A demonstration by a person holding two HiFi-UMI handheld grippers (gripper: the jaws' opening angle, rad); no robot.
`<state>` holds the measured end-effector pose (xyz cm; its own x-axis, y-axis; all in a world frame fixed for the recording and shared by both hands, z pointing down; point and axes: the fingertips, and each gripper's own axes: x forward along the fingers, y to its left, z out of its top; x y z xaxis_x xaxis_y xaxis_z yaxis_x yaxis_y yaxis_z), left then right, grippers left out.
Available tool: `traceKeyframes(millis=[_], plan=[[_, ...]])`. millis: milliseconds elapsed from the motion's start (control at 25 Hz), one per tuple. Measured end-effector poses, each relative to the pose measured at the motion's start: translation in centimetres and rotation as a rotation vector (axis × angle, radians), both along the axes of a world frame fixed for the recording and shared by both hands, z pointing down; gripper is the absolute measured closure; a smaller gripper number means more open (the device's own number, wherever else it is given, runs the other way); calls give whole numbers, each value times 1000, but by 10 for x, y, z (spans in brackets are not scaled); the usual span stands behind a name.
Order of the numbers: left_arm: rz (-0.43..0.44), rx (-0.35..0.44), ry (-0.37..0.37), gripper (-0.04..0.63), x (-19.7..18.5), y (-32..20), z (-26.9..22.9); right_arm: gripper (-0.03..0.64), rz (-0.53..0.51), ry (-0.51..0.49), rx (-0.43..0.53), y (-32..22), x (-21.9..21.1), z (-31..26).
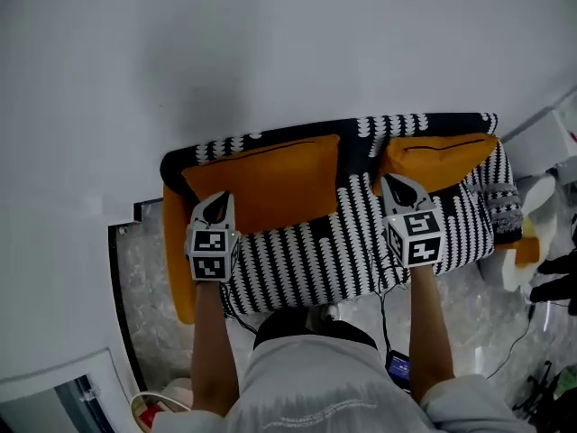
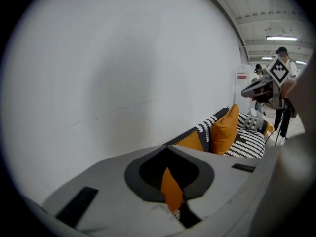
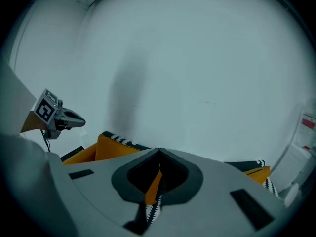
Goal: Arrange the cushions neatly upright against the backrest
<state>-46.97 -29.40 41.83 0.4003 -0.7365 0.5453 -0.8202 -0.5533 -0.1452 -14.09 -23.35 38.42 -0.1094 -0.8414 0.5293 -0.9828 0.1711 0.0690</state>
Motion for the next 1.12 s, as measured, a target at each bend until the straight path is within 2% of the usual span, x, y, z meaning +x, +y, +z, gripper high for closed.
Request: traceKeyframes(millis=[160, 280, 400, 560, 760, 920, 1120], plan=[[24, 53, 33, 581, 27, 42, -38, 614, -32, -41, 64, 32, -3, -34], [20, 99, 54, 581, 37, 74, -65, 614, -86, -35, 111, 55, -10, -58], [6, 140, 61, 581, 38, 103, -88, 614, -144, -32, 152, 74, -22, -79], [9, 177, 22, 581, 40, 147, -103, 614, -167, -14, 178, 113, -29, -98], [-15, 202, 58, 581, 42, 205, -119, 614, -206, -2, 217, 156, -43, -118], [-48, 255, 78, 581, 38, 237, -144, 614, -229, -5, 259, 184, -52, -138], [-48, 326, 87, 581, 38, 267, -179, 614, -255, -11, 304, 213, -60, -159]])
